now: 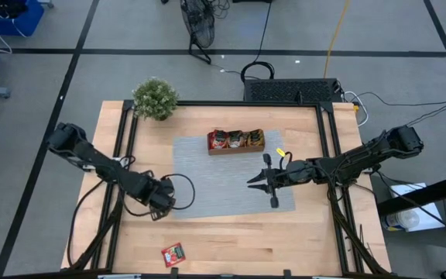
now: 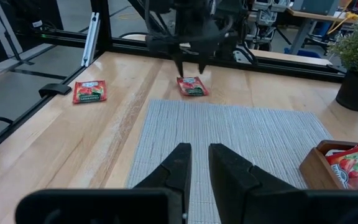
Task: Pick & Place Tea
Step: Put the red tea bag into the left section of the wooden organizer
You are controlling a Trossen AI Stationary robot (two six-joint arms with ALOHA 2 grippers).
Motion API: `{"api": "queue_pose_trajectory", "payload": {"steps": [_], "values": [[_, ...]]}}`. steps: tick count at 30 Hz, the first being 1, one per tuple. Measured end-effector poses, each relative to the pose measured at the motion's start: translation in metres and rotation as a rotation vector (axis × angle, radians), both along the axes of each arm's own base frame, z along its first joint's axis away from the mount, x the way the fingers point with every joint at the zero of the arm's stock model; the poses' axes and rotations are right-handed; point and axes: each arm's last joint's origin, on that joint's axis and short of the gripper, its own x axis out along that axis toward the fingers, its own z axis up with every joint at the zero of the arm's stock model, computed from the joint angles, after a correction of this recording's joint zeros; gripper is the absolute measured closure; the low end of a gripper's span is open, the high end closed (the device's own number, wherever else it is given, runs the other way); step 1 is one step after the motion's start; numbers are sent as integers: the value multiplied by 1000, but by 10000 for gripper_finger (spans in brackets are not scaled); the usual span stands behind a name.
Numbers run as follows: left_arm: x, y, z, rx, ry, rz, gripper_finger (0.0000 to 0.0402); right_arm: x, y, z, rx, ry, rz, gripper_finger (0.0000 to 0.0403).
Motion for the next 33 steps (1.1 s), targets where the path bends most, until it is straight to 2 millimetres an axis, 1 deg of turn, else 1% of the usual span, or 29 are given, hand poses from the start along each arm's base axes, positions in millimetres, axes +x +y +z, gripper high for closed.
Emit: {"api": "queue_pose_trajectory", "payload": {"steps": [3,7,14,22,28,30,33], "values": [[-5,-1,-5,-43,59,41,187,0,0,0,-1,0,0,360],[-9,-4,-14,-27,119,36,187,0,0,0,-4,5,1,360],[-5,-8,-32,-28,208,3,188,0,0,-1,-4,7,1,360],[5,-12,-52,-26,245,-44,188,0,0,-1,-3,7,0,360],[8,-9,-55,-31,260,-28,189,0,0,-1,-1,11,0,360],[8,-9,-55,-40,260,-50,199,0,0,-1,2,11,-1,360],[9,-10,-55,-54,255,-87,236,0,0,-1,6,13,-2,360]]}}
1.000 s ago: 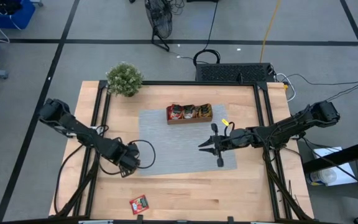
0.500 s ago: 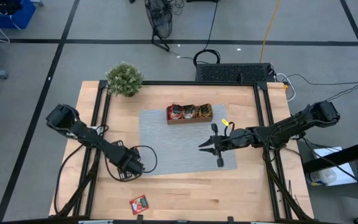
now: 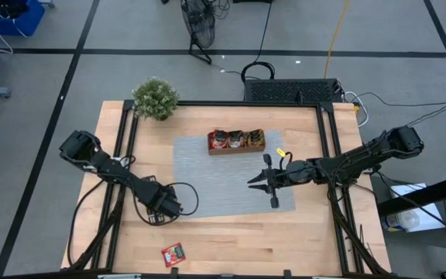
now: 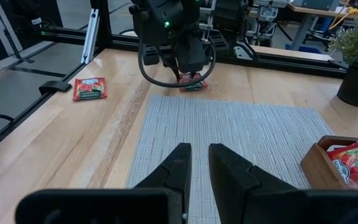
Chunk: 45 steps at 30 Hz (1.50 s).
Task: Pick & Place Tea
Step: Put the red tea bag into the left section of the wooden organizer
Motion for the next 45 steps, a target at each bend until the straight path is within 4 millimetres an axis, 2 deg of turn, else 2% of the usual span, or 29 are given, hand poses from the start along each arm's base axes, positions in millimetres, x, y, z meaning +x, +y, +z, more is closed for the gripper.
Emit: {"api": "queue_pose_trajectory", "payload": {"steps": [7,8,12,16,19,23,27,31,34,39,45], "values": [[1,1,-1,35,-32,-38,374,0,0,0,0,2,2,360],[2,1,-1,51,-44,-43,384,0,0,0,0,2,2,360],[5,0,1,142,-102,-84,388,0,0,0,1,2,2,360],[13,-6,20,289,-99,-138,391,0,0,0,0,2,2,360],[30,-12,48,448,-250,-200,392,0,0,0,-19,1,4,360],[52,-18,70,715,-475,-375,392,2,-5,-9,-24,-6,-16,360],[76,-14,76,894,-557,-552,392,14,-16,-21,0,-134,-64,360],[99,3,82,943,-537,-658,392,29,-30,-33,24,-249,-112,360],[112,17,85,967,-508,-707,392,40,-44,-45,92,-242,-92,351],[123,36,86,926,-474,-767,392,61,-68,-59,215,-215,-94,301],[127,48,87,923,-461,-764,392,86,-81,-56,304,-233,-47,244]]}}
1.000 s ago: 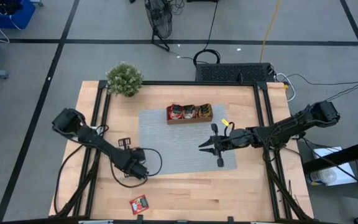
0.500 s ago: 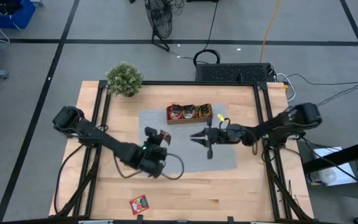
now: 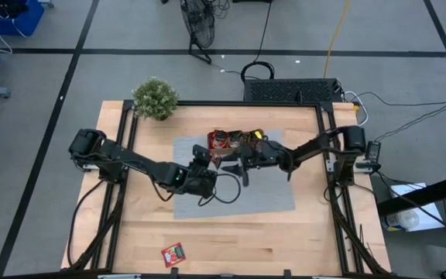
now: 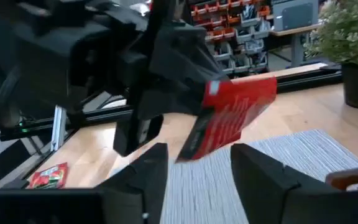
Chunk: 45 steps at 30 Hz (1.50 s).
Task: Pick & Place Tea
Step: Put the red tea bag into the left section of the wooden organizer
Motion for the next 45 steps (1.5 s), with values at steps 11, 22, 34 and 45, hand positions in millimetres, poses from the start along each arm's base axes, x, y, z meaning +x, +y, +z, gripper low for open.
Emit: {"api": "queue_pose_trajectory", "payload": {"steps": [11,22,34,45], "values": [[1,3,0,-29,18,-17,392,19,-2,12,4,-1,41,244],[2,5,0,-51,10,-12,392,19,-3,6,51,64,-53,275],[-1,4,-2,-164,-95,77,377,19,-3,3,-76,87,-91,396],[-27,-14,19,-248,-156,113,378,-6,9,25,-192,397,-63,402]]}}
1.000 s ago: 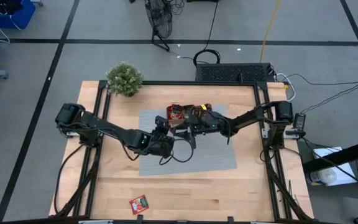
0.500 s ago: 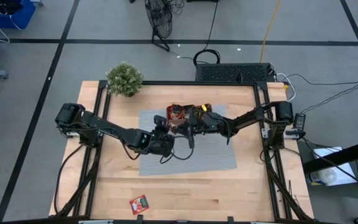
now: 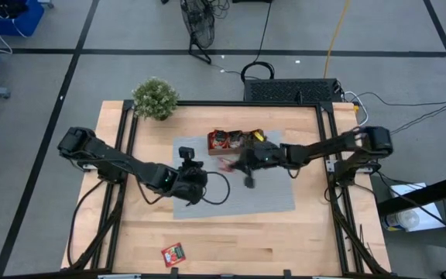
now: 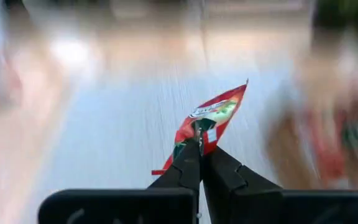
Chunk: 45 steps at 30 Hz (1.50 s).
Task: Pick & Place Tea
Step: Put the red tea bag into the left section of the wooden organizer
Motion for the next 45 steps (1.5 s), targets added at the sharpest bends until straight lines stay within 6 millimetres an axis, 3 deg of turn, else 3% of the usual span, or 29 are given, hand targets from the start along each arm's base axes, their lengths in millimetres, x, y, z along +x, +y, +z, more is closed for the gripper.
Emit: {"api": "queue_pose_trajectory", "payload": {"steps": [2,6,8,11,15,20,26,30,35,45], "values": [[-1,-2,7,-8,-39,-13,383,-14,5,0,-47,146,-14,402],[-2,1,17,-30,-93,-5,398,-28,14,36,-123,211,-31,402],[5,6,21,-97,-150,-21,397,-32,17,43,-113,259,18,402],[23,16,28,-398,-258,-169,385,-35,21,48,-56,360,114,402],[44,33,31,-859,-350,-404,363,-31,31,66,-35,357,201,403],[63,54,20,-1136,-383,-480,303,-29,51,60,-5,371,380,403],[82,61,-12,-1183,-378,-447,214,-28,62,56,-15,370,419,403],[91,59,-22,-1183,-417,-496,184,-25,63,60,-17,324,425,403],[94,55,-21,-1201,-431,-552,190,-25,61,60,-17,321,420,403],[94,51,-19,-1208,-444,-583,242,-24,61,61,-14,315,422,403]]}}
